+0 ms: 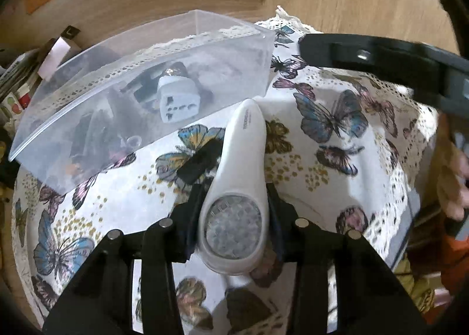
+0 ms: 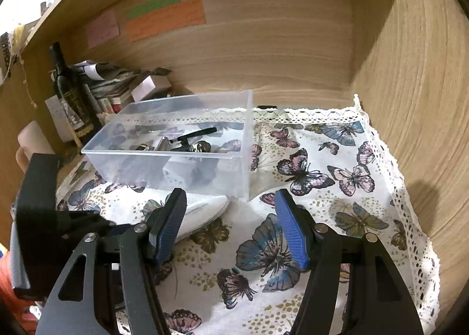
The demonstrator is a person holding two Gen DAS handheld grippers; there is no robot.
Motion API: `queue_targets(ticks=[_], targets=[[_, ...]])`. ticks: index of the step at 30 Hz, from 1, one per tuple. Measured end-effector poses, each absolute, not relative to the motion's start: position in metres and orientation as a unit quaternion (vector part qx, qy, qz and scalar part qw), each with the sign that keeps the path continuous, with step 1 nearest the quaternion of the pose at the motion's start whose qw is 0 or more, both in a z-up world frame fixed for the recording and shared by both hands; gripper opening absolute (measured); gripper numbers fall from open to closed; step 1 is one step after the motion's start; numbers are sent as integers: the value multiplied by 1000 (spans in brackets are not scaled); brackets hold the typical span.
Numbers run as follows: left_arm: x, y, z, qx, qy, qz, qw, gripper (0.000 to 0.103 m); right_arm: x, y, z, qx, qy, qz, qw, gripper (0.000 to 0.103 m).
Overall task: Organize rigid objects
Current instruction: 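Grasp the white round cup with the left tool while the right tool grasps a small black piece, then carry the white cup and black piece into the clear box and open both tools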
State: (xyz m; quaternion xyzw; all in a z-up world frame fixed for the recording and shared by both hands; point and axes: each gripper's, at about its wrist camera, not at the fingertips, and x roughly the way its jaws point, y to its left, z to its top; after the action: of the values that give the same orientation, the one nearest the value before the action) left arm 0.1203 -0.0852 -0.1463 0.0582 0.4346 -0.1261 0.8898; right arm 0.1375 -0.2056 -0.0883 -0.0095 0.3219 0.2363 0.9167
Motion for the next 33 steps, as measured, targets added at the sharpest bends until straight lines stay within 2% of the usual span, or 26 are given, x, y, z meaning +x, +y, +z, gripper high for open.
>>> queue_targets(ticks=[5, 16, 33], targets=[[96, -68, -135, 52, 418, -119, 899, 39, 141, -200, -92, -16, 329, 239, 914, 59], [56, -4, -75, -1, 343, -76, 936, 39, 149, -171, -105, -46, 355, 260, 897, 59], [79, 45, -58, -60, 309, -56, 948, 39, 116, -76, -134, -112, 402, 372, 829, 59]])
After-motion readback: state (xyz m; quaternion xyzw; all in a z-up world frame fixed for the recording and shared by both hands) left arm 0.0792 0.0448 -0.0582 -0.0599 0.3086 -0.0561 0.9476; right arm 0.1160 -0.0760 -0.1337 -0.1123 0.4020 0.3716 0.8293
